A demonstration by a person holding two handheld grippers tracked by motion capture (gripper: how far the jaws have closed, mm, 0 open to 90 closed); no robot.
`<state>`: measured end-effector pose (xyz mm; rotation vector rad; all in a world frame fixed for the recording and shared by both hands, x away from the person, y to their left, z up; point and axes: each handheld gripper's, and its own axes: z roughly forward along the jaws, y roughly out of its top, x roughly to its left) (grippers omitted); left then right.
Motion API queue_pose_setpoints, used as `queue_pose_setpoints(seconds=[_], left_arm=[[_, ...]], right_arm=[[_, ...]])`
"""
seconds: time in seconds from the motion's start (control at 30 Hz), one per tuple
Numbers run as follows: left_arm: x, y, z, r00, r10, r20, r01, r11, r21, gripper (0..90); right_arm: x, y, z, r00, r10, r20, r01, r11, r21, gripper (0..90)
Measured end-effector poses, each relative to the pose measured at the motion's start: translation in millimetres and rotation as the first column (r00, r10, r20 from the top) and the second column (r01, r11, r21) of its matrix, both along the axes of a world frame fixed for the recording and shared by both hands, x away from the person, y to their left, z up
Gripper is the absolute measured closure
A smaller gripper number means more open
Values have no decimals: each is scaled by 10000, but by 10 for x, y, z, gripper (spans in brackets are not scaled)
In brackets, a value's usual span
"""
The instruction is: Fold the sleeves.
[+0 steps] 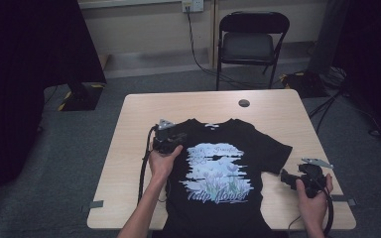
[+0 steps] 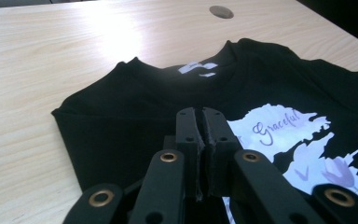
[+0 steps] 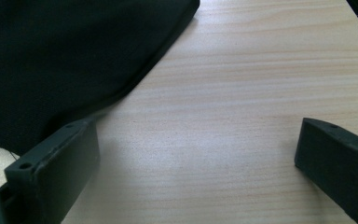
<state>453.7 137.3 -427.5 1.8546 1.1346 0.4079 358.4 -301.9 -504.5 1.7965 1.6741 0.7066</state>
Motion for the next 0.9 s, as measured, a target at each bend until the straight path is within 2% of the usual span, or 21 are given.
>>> queue_pose_setpoints(seconds=[0.67, 0.9], left_arm=[[96, -259, 12, 9992, -332, -207, 334, 9994, 78, 862], [130, -358, -78, 9977, -475, -491, 489, 9984, 287, 862]], right_arm=[[0, 0, 0, 10000, 4, 4, -4, 10000, 8, 0], [0, 0, 0, 10000, 2, 4, -2, 10000, 9, 0]])
